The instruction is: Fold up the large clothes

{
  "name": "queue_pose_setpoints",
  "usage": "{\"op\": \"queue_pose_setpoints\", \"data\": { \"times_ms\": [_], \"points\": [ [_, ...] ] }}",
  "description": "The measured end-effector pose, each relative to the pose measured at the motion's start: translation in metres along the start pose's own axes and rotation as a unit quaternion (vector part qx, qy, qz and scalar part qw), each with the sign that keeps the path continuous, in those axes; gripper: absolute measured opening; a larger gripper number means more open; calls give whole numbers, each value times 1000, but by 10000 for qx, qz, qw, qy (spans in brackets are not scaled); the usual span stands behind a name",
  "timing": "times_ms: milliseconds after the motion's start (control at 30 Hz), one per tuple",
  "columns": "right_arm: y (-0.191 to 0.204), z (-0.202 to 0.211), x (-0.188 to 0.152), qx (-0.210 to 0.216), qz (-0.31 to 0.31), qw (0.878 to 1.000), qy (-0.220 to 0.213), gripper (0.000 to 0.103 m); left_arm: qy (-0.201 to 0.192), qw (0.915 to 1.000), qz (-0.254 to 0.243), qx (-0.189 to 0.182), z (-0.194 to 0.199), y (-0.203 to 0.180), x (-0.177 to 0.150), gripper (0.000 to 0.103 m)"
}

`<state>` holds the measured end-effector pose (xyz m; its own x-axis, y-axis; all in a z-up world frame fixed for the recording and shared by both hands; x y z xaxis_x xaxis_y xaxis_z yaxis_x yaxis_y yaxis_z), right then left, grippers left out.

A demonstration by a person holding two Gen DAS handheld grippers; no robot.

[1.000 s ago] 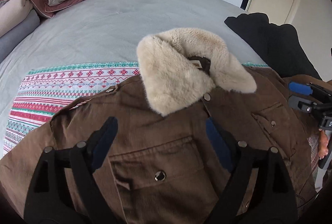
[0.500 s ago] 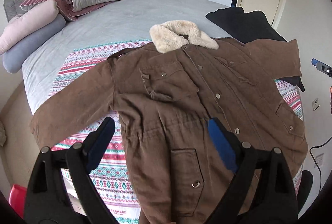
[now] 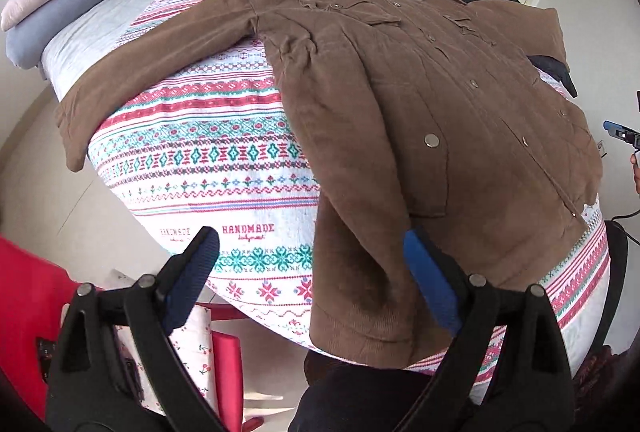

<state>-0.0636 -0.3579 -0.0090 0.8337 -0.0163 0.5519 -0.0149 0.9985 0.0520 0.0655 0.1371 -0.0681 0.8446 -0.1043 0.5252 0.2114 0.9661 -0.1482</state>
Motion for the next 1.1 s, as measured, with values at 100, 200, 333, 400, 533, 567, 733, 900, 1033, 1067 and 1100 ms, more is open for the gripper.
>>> {"op": "queue_pose_setpoints", "data": {
  "times_ms": [100, 200, 333, 400, 533, 567, 733, 900, 1033, 1067, 1100],
  "points": [
    [-9, -6, -12, -91, 41, 9999, 132, 92, 159, 9988, -164, -429, -11, -10, -15, 93],
    [-4, -15, -17, 66, 207, 9992, 338, 92, 509, 9958, -395, -649, -30, -23, -26, 93],
    [23, -27, -14, 495, 605, 9960, 441, 92, 801, 9935, -605, -544, -50, -38, -37, 89],
    [36, -39, -13, 685, 810, 9923, 634, 92, 823, 9930, -669, -512, -49, -44, -38, 88],
    [61, -81, -22, 756, 1006, 9839, 1271, 92, 884, 9928, -515, -629, -39, -54, -38, 61],
    [68, -85, -22, 577, 1061, 9840, 1314, 92, 893, 9922, -473, -729, -35, -57, -37, 45],
    [104, -78, -6, 1482, 485, 9722, 1745, 21, 596, 9684, 297, -2402, -8, -80, -22, 28],
    [133, -34, 30, 2535, -194, 9614, 1049, 18, -320, 9091, 1471, -3885, 36, -75, 11, 27],
    [91, 15, 60, 3156, -1467, 9374, 101, 17, -1025, 8399, 2784, -4545, 63, -22, 18, 26],
    [74, 23, 61, 3157, -1784, 9319, -97, 17, -1116, 8386, 2971, -4427, 65, -10, 13, 26],
    [56, 28, 60, 3096, -2078, 9275, -247, 17, -1158, 8444, 3113, -4202, 65, 2, 6, 26]
  ]
}}
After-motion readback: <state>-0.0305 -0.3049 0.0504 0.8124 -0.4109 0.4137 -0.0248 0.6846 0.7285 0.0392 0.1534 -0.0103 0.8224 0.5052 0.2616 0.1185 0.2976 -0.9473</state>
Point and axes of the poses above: each gripper's, at about its wrist camera, not at the fingertips, and z roughly against the way its jaws point, y to its left, x to its top, the point moved 3 cm from there along -z, roughly the way its jaws point, and after that the axes turned 6 degrees about z, right-handed, at the moved point
